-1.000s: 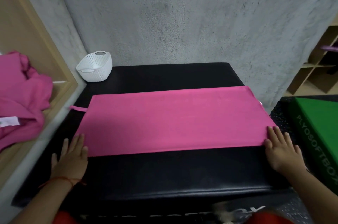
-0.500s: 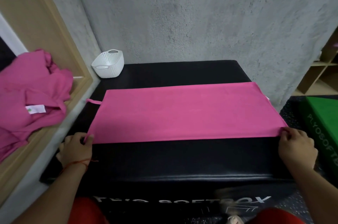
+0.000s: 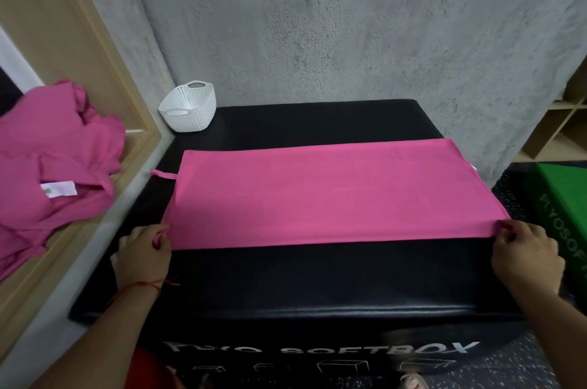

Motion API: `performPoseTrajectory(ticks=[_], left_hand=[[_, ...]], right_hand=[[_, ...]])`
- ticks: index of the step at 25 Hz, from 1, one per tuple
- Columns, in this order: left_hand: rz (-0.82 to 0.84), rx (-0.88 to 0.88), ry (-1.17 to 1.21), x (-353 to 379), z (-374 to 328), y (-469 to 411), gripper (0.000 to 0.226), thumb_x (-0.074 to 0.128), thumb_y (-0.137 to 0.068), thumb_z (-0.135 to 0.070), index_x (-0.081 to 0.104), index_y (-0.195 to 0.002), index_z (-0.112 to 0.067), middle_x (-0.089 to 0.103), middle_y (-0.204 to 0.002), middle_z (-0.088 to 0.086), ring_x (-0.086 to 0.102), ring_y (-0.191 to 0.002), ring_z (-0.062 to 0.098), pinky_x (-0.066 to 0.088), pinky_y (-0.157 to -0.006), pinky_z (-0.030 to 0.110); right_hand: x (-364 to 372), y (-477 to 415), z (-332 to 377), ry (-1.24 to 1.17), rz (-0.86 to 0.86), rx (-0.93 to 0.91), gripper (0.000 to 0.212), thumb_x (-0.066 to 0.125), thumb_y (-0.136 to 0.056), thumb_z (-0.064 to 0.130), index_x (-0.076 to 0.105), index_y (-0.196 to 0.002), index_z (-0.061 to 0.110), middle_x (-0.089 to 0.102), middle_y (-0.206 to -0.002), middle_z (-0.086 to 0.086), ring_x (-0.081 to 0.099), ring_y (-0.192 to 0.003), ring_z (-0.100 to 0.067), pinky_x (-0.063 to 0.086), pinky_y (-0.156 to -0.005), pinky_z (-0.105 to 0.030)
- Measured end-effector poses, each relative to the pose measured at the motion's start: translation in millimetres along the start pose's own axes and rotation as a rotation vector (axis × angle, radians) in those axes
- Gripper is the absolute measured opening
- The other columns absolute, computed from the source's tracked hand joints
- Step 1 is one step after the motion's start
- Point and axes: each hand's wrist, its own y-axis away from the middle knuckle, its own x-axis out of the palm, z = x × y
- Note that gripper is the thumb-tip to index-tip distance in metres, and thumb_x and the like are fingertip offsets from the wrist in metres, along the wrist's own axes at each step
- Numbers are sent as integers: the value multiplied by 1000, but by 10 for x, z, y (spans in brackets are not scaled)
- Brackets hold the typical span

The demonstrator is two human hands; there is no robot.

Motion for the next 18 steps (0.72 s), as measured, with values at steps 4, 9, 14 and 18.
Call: performPoseTrajectory(ticks=[4,9,14,18], left_hand=[[-36,-96,38,-10,24,-33,15,72,-92,-26,75,-105,-18,65,-111,16,55,-106,45,46,-91,56],[-36,-132,-56,11,34,-15,27,67,-95,-41,71,-109,-18,62,-114,19,55,-108,47,45,-91,58],[-27,-214,-164,-47,-47,39,44,60,-93,-56,68,-103,-14,65,-108,19,58,-108,45,45,-90,57],[-8,-185,-196,-24,-33,35,42,56,-99,-48,68,-104,-8,64,-109,23,57,-108,47,43,-90,58]], right_hand=[[-1,12,5,6,-23,-12,45,39,-99,40,64,-129,18,59,-132,-23,55,-111,-50,48,-93,-60],[15,21,8,-3,-30,-14,40,42,-100,36,66,-127,18,60,-131,-24,55,-110,-50,48,-93,-60],[6,42,8,-54,-69,-6,42,40,-99,35,68,-124,16,59,-126,-27,54,-109,-50,48,-93,-60],[-31,66,19,-79,-109,-22,50,35,-95,39,69,-122,13,59,-121,-30,53,-106,-51,47,-91,-61]])
